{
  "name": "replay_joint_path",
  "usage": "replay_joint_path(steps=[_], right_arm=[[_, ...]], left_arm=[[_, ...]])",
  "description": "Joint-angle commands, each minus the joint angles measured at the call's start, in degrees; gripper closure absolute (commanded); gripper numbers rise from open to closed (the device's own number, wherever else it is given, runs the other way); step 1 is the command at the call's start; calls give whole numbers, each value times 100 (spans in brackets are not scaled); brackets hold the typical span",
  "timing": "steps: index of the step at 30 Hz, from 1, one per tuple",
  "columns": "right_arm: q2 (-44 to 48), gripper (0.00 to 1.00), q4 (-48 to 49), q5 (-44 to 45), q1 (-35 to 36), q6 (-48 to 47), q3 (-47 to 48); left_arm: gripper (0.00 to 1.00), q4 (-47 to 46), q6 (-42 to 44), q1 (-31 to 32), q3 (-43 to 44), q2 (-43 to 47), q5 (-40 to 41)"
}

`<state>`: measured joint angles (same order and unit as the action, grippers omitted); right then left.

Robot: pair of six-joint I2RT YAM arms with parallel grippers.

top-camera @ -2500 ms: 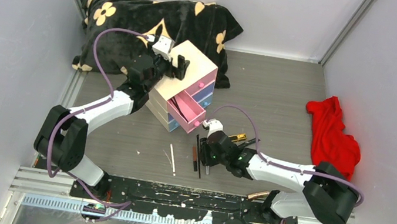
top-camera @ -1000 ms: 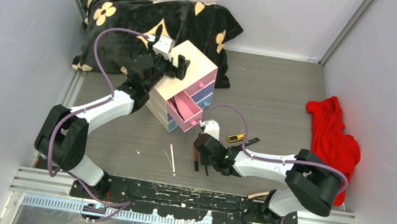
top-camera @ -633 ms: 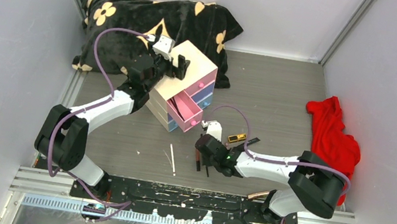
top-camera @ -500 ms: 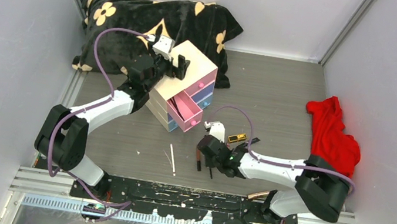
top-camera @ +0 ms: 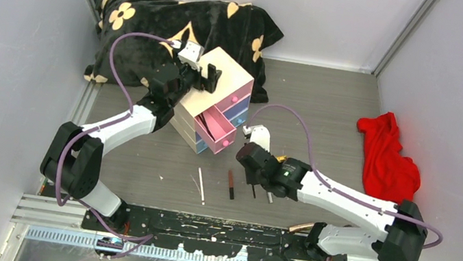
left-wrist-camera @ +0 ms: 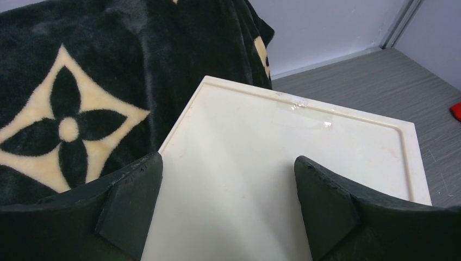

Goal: Organize the makeup
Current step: Pick up the makeup brush from the center of the board, then place the makeup brush in the drawer.

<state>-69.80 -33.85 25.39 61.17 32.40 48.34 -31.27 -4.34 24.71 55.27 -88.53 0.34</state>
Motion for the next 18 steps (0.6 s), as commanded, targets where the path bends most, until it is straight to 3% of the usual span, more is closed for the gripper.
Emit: replay_joint_path(steps=[1, 7, 18], right_arm=[[411, 99, -1342, 142, 18, -180, 863], [396, 99, -2519, 196, 13, -333, 2166], [-400, 99, -2899, -710, 10, -958, 4014]], left_arm=[[8, 2327, -554, -153, -551, -617, 285], [8, 2319, -538, -151, -563, -573, 296], [8, 2327, -518, -153, -596, -502, 309]])
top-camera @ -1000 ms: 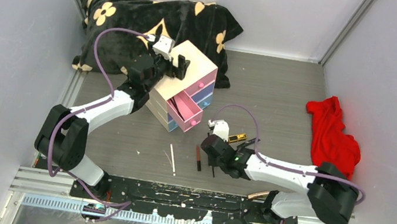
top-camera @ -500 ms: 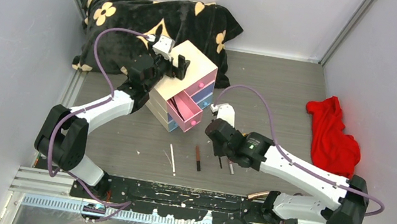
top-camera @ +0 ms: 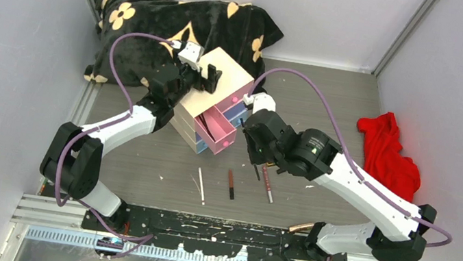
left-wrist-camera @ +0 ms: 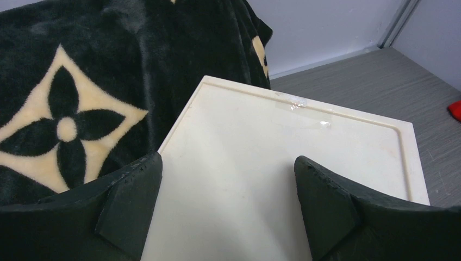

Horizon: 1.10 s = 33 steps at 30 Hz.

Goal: Organize the makeup
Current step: Place the makeup brush in the drawer.

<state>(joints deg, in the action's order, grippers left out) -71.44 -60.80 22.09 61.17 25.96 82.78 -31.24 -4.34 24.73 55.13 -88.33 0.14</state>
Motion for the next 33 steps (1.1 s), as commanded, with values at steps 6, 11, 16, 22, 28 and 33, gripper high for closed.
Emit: replay_joint_path(steps=[6, 11, 16, 22, 28, 33], right_arm=[[-875, 99, -449, -883, 18, -437, 1360], [-1257, 99, -552, -1410, 13, -461, 1913], [-1631, 99, -746, -1721, -5, -463, 2481], [-2107, 99, -1131, -1850, -17, -483, 3041], [-2628, 99, -1767, -1967, -130, -511, 3778], [-3034, 99, -2292, -2011, -285, -546, 4495]], left_arm=[[8, 2323, -516, -153, -602, -478, 309], [8, 2316, -503, -153, -614, -427, 321], [8, 2316, -506, -154, -618, -388, 313], [8, 2316, -488, -153, -653, -282, 327], [8, 2326, -492, -155, -677, -228, 298], [8, 2298, -507, -152, -708, -185, 312]])
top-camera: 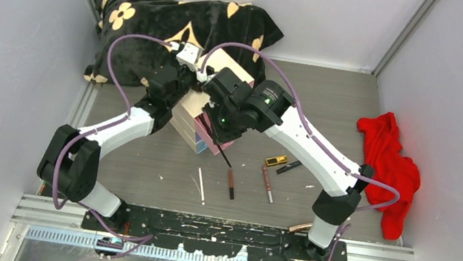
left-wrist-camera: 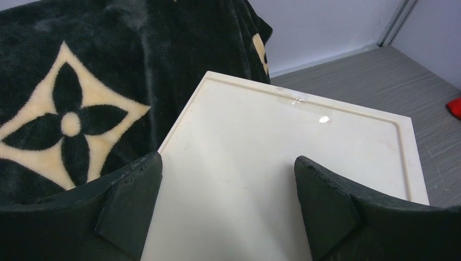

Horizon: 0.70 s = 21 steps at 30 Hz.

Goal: Organize the makeup
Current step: Place the makeup brush in the drawer.

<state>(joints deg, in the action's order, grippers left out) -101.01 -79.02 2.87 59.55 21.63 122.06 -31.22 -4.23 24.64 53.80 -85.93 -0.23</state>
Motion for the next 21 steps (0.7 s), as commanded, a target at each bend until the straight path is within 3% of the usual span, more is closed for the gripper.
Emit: replay_joint_path(steps=[1, 8, 21], right_arm=[[-84, 99, -465, -139, -181, -117, 571], [-112, 99, -441, -327, -495, -154, 364], [-684, 99, -463, -744, -790, -363, 808]], left_arm=[[8, 2288, -511, -145, -580, -418, 356], [8, 2238, -538, -145, -614, -381, 333], [8, 2177, -592, -141, -582, -430, 264]])
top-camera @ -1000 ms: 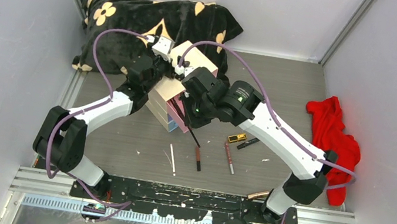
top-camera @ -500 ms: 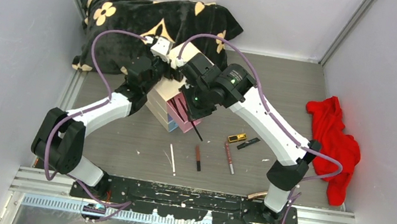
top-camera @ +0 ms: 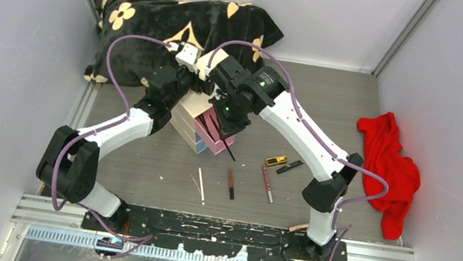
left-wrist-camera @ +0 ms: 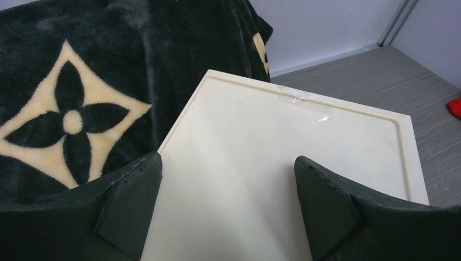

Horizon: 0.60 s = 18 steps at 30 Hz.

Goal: Organize the makeup
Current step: Place the makeup brush in the drawer.

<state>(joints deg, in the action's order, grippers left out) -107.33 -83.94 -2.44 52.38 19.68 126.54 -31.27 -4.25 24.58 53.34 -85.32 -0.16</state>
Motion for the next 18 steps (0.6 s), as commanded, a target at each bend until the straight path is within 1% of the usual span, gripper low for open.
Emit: replay_joint_path(steps=[1, 11, 17, 18], right_arm=[[-91, 99, 27, -221, -97, -185, 414], [-593, 99, 149, -485, -436, -348, 1021], [-586, 99, 345, -472, -470, -410, 1073], [-526, 97, 390, -404, -469, -412, 1072]], left_arm=[[8, 2186, -587, -129, -537, -497, 255], [8, 2164, -610, -141, -546, -467, 189], [8, 2169, -606, -139, -533, -455, 177], [8, 2169, -605, -133, -534, -460, 166]])
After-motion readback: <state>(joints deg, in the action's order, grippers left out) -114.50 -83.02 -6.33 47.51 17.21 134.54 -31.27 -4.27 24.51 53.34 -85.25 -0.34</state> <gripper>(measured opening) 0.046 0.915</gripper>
